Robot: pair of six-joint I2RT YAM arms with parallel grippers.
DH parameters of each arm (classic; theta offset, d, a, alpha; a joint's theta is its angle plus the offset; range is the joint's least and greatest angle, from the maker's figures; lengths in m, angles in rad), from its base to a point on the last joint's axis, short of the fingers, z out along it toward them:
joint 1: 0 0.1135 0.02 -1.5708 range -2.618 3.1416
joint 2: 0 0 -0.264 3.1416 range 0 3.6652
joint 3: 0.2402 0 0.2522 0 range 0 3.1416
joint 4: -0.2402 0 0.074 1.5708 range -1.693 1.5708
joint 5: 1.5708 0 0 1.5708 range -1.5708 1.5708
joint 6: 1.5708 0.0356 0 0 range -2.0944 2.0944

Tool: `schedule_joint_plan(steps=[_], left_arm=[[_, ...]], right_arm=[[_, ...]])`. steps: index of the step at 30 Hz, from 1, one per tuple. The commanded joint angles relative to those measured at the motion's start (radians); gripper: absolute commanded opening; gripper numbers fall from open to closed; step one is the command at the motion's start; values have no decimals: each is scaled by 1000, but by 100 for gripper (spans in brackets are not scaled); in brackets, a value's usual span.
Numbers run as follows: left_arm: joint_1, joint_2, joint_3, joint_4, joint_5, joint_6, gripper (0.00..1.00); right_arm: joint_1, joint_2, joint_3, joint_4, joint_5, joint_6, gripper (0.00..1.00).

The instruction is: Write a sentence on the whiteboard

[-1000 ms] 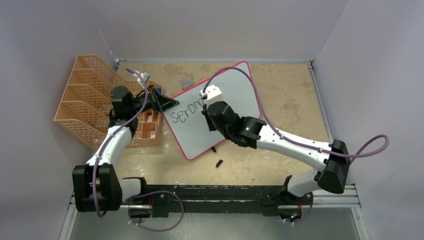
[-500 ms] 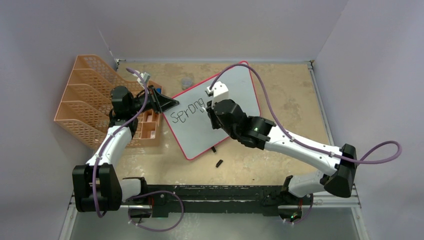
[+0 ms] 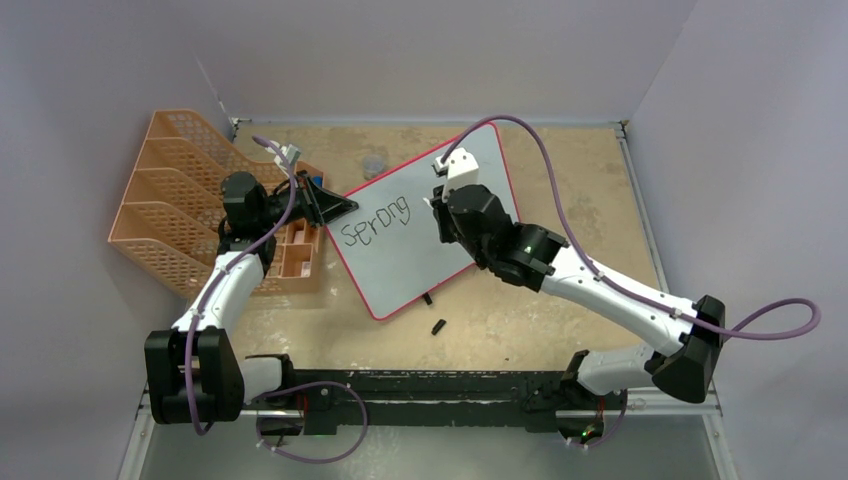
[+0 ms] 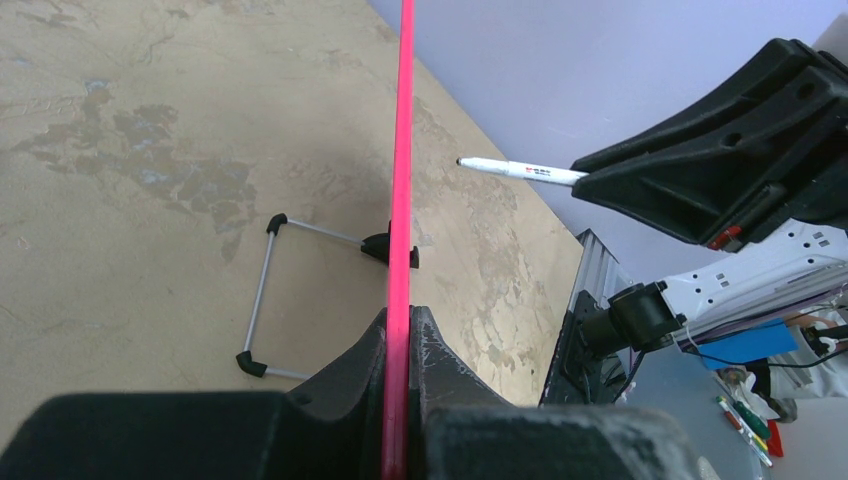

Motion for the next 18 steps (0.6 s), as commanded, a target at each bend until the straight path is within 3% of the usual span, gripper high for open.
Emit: schedule_joint_plan(steps=[1,18], left_arm=[[-23,5,19,-22,46,47,0],[-24,9,22,-23,51,47,0]], right_arm=[[-35,-27,-12,30,10,-34,0],[-104,-6,-42,96,-62,-64,0]])
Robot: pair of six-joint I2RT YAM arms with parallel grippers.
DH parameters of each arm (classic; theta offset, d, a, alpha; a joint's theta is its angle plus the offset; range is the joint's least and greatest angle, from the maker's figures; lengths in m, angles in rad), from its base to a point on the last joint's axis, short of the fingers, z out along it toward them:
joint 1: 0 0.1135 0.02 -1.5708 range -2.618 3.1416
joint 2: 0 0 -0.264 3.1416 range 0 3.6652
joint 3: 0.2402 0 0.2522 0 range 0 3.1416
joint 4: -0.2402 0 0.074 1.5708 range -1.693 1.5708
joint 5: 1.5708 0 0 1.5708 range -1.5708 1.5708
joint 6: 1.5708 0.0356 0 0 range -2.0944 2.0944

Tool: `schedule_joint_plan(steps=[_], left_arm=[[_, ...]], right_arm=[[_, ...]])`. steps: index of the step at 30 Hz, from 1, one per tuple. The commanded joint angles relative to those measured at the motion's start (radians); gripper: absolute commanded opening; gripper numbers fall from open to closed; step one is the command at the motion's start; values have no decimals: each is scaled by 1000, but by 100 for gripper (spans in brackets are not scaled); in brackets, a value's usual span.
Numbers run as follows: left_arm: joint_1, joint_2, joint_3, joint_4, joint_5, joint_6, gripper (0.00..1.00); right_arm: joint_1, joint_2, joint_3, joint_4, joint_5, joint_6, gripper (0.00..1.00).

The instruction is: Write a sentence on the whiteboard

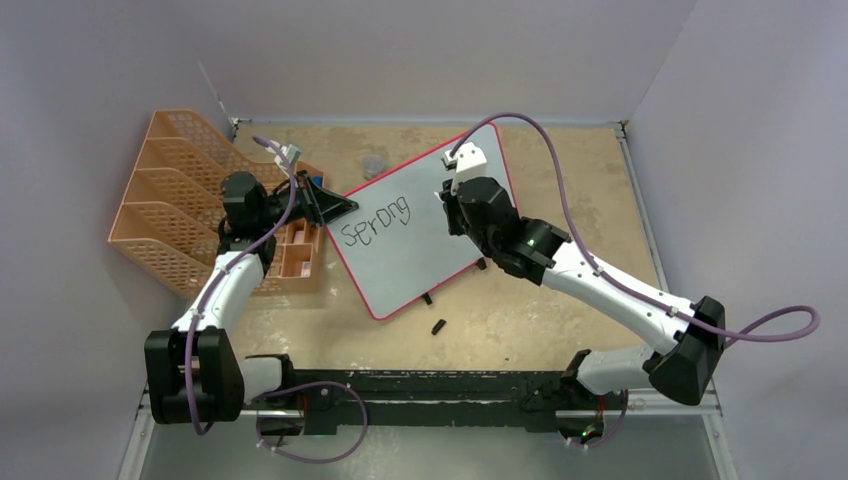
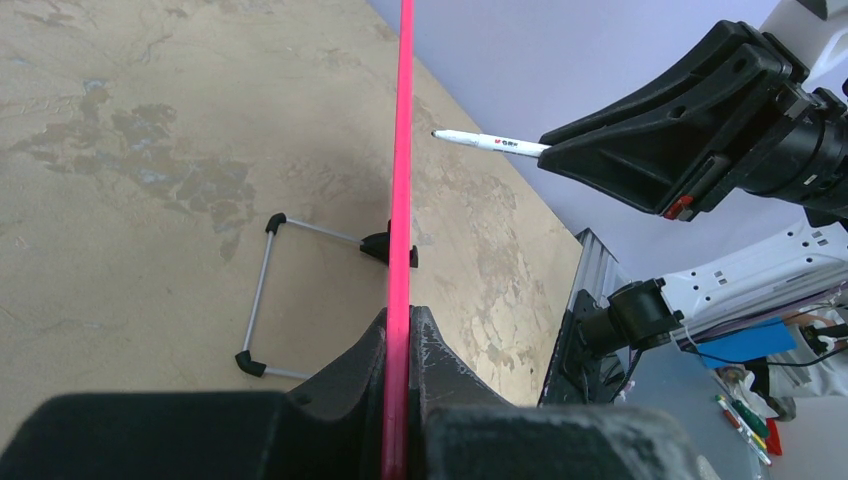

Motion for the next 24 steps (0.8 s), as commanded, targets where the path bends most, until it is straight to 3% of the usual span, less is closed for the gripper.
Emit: schedule_joint_plan(steps=[1,24], left_arm=[[-23,9,20,-21,50,47,0],[-24,13,21,-21,54,49,0]], right_arm=[[-11,-2,2,59,-24,-24,0],[-14,48,11,93,-112,-29,0]])
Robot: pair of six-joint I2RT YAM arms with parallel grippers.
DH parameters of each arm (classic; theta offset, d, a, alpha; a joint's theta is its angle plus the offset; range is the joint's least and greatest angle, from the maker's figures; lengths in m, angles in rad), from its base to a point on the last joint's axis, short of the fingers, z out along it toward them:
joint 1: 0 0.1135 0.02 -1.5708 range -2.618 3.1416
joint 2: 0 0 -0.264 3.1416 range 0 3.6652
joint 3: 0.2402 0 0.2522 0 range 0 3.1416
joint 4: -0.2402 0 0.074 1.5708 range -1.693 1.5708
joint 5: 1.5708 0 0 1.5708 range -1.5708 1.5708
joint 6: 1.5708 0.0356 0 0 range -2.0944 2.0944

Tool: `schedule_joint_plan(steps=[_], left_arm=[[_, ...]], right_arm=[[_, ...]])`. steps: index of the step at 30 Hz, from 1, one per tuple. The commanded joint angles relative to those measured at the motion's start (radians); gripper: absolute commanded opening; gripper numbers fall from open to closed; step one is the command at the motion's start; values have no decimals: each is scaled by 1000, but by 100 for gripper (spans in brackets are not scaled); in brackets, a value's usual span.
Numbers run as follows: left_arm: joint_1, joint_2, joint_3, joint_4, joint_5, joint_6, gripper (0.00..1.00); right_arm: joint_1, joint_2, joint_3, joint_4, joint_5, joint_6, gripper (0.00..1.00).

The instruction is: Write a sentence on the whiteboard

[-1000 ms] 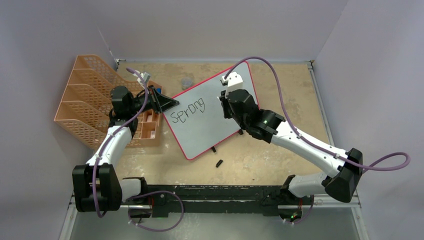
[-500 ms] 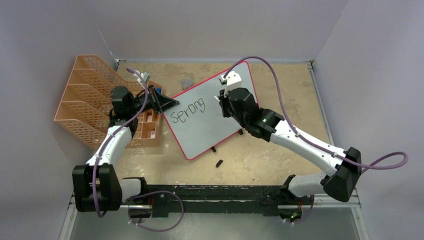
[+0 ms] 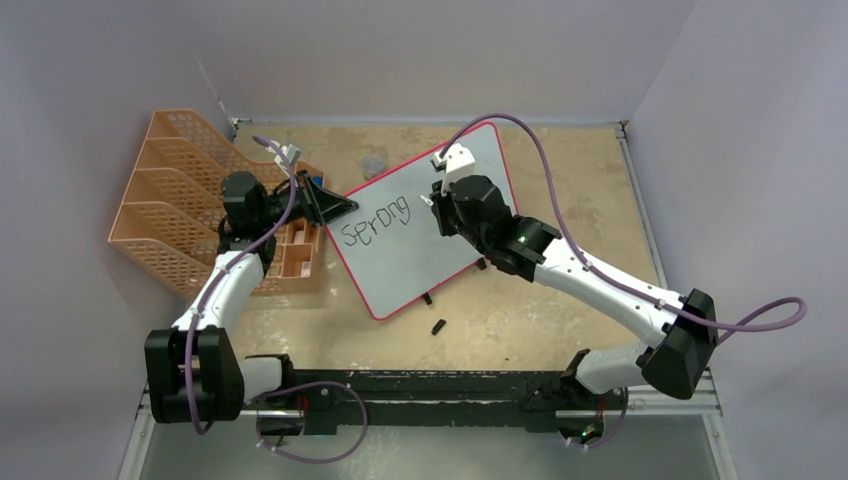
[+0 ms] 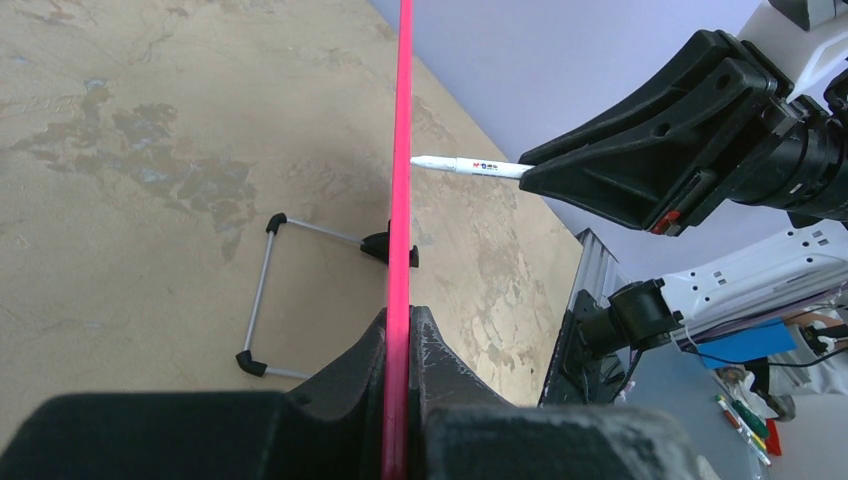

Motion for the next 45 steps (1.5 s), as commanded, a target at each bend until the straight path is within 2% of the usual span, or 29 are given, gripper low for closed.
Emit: schedule_joint_plan(steps=[1,18,29,45], left_arm=[[-24,10,19,-20,53,48,0],[-23,13,20,-20,57,48,0],[-23,16,19,-19,53,47,0],[-23,16,19,-19,54,45,0]], right_arm=[[-2,7,12,38,-6,-16,0],[-22,-1,2,25,91,-13,0],[-24,-46,4,40,6,-19,0],[-24,-26,20,74,15,-20,0]])
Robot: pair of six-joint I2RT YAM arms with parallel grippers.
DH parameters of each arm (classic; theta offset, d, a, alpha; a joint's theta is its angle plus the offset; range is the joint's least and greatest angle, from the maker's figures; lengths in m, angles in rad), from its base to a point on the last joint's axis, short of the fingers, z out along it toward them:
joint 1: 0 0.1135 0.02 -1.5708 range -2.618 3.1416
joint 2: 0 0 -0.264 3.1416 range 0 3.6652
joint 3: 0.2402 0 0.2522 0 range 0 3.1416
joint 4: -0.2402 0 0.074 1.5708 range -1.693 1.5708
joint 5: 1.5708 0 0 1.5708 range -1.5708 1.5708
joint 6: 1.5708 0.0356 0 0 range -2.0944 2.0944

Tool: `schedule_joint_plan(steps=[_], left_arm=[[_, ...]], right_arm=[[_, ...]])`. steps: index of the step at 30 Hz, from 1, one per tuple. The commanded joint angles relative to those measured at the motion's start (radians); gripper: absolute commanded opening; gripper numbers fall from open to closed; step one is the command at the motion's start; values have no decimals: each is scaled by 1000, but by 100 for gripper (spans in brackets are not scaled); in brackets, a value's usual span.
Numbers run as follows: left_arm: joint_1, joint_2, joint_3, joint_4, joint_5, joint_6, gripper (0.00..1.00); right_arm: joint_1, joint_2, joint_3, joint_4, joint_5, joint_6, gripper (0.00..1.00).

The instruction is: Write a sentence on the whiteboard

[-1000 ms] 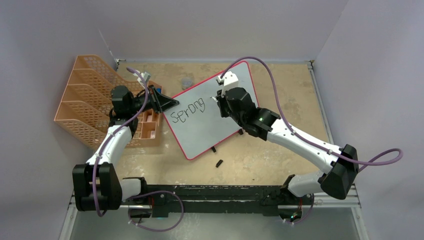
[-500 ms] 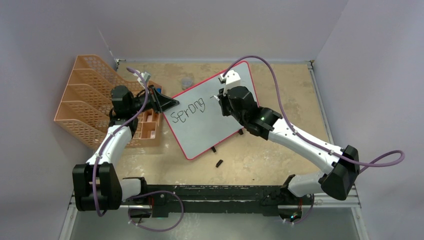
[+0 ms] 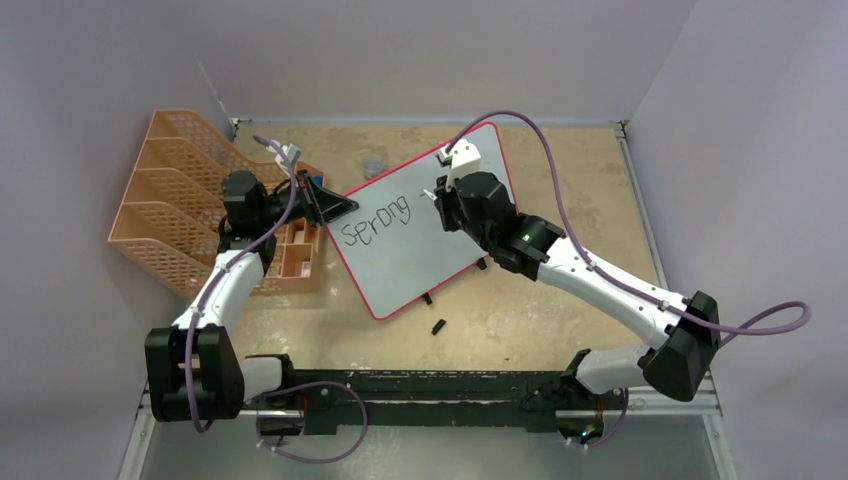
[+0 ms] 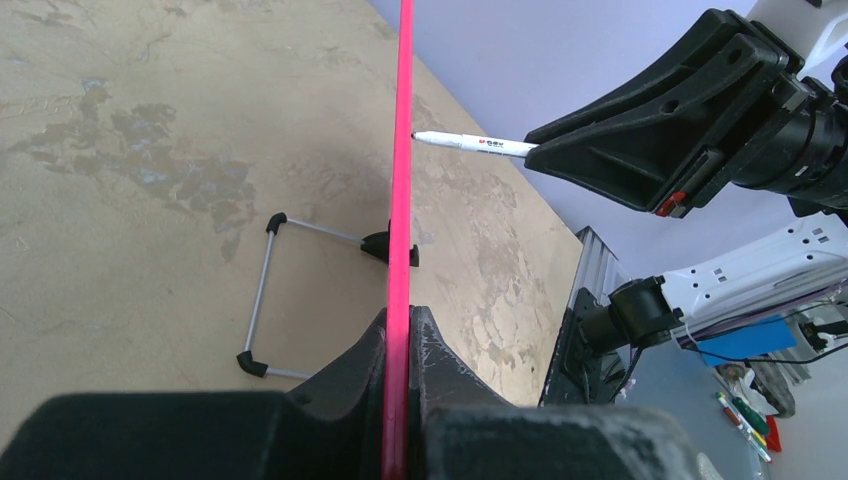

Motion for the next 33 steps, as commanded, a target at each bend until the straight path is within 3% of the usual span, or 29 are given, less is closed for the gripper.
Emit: schedule_joint_plan(steps=[1,33], left_arm=[[-23,8,15,-17,50,40,0],[-23,5,16,-17,49,40,0]], right_arm=[[-3,-15,22,57,14,-13,0],[-3,-10,0,-43,-15,19,0]])
